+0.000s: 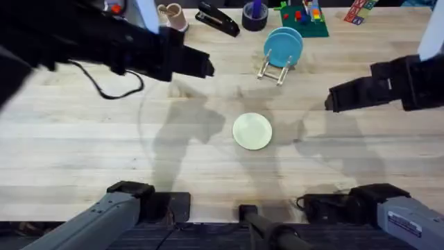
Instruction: Pick up the plates from the table one by one and place each into a slot on the dish rack.
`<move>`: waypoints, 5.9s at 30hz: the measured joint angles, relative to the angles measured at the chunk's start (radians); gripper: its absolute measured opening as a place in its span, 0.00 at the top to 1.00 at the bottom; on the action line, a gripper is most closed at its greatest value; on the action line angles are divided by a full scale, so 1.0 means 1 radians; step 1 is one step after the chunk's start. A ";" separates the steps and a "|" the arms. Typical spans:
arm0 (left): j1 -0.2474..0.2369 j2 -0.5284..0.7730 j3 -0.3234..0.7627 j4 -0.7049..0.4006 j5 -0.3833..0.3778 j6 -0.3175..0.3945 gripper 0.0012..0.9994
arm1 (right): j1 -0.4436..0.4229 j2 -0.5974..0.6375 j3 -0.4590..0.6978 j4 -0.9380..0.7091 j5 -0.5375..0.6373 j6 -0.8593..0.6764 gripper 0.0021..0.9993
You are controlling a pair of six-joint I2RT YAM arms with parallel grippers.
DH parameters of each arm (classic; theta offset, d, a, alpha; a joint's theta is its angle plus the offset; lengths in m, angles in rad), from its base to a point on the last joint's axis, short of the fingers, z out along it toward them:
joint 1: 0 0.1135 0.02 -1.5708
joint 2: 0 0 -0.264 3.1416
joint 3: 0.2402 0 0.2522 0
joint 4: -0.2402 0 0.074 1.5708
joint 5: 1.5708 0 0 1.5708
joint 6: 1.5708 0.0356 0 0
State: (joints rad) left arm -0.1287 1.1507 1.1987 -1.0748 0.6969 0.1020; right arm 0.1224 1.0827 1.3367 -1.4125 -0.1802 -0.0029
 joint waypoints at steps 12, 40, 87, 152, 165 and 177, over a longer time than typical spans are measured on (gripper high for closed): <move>0.000 0.000 -0.416 0.508 0.203 -0.234 0.96 | -0.003 -0.006 -0.006 -0.015 0.000 0.000 0.00; -0.092 0.133 -0.723 0.971 0.281 -0.462 0.96 | -0.003 -0.006 -0.006 -0.033 0.000 0.000 0.00; -0.158 0.473 -0.721 1.107 0.350 -0.530 0.96 | -0.003 -0.006 -0.007 -0.006 0.018 0.000 0.01; -0.172 0.473 -0.711 1.109 0.313 -0.608 0.96 | -0.003 0.350 -0.555 0.739 -0.570 0.021 0.01; -0.172 0.473 -0.711 1.109 0.312 -0.610 0.96 | 0.065 0.421 -0.555 0.821 -0.577 0.019 0.19; -0.172 0.473 -0.711 1.109 0.311 -0.611 0.96 | 0.080 0.495 -0.555 0.921 -0.584 0.035 0.46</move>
State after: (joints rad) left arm -0.3008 1.6238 0.4881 0.0341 1.0084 -0.5091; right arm 0.2028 1.5776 0.7818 -0.4914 -0.7643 0.0320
